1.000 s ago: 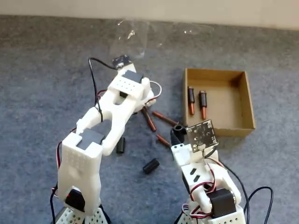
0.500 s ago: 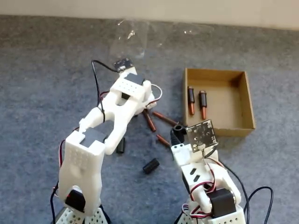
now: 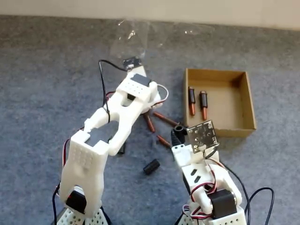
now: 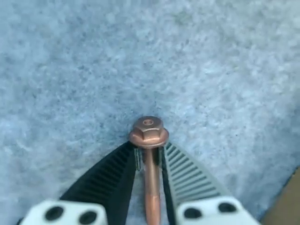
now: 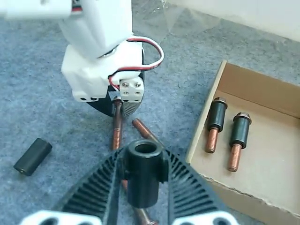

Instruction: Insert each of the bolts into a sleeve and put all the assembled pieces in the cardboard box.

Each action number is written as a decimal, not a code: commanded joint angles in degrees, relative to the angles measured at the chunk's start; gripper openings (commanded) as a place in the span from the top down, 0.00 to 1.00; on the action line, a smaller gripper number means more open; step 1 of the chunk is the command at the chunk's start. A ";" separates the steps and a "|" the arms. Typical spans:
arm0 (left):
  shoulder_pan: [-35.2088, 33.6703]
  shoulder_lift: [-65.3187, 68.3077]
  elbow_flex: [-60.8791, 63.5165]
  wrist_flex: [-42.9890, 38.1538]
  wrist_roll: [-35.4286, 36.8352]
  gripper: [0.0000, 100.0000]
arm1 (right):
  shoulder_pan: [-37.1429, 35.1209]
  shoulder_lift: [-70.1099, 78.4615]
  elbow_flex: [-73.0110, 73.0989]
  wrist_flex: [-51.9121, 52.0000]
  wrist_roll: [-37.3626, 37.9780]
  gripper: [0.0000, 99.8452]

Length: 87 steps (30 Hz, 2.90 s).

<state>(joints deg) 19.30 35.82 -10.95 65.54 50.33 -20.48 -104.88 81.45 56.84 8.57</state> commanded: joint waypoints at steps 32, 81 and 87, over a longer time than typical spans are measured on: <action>-2.59 -23.43 -15.43 32.70 -56.00 0.99 | -10.33 -0.48 6.29 -6.46 -0.26 1.00; 1.54 -107.03 63.52 -29.27 -47.03 0.99 | -14.64 -0.48 15.16 -37.93 -11.43 1.00; 1.54 -112.40 70.55 -42.29 -47.03 0.99 | -14.90 -0.48 15.96 -38.11 -11.34 1.00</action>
<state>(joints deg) 19.65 -73.36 58.77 31.16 2.59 -36.13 -104.79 95.52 20.97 -2.15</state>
